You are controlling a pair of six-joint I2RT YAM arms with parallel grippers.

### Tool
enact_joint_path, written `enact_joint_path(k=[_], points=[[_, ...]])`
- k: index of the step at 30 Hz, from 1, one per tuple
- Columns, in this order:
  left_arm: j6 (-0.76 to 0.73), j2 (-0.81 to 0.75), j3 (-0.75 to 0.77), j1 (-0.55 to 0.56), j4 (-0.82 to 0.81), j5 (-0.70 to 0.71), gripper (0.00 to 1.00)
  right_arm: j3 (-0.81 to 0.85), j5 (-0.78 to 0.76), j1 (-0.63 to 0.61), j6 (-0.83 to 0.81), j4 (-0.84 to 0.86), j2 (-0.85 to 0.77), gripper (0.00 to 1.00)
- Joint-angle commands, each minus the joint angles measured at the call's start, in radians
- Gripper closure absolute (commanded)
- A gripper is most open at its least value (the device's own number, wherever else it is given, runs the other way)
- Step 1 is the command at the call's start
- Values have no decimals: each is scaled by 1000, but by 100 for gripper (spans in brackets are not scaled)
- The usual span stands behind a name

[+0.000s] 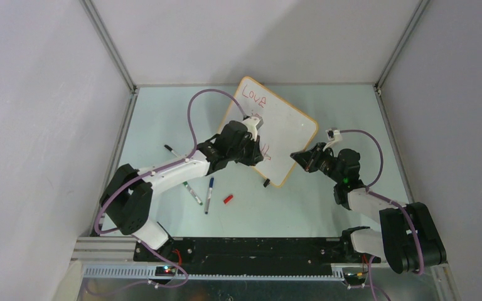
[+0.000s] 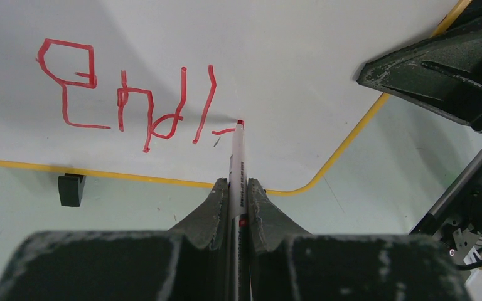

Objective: Write a sentence on the whiteboard

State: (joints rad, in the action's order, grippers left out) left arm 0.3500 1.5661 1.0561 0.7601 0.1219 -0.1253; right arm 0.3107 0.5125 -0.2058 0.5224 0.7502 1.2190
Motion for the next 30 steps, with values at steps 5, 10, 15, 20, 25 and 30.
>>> enact_joint_path(k=[5,10,15,20,25,30], points=[[-1,11,38,-15,-39,92,100,19,2,-6,-58,-35,-1,100],[-2,14,36,-16,-32,93,100,19,2,-6,-58,-35,-3,100],[-7,9,30,-15,-20,107,100,19,2,-5,-58,-37,-4,100],[-11,3,22,-15,-13,111,100,19,2,-5,-58,-37,-5,100],[-17,-9,7,-15,-17,112,100,19,1,-5,-58,-38,-6,100],[-17,-9,3,-15,-9,97,100,19,2,-5,-58,-38,-5,100]])
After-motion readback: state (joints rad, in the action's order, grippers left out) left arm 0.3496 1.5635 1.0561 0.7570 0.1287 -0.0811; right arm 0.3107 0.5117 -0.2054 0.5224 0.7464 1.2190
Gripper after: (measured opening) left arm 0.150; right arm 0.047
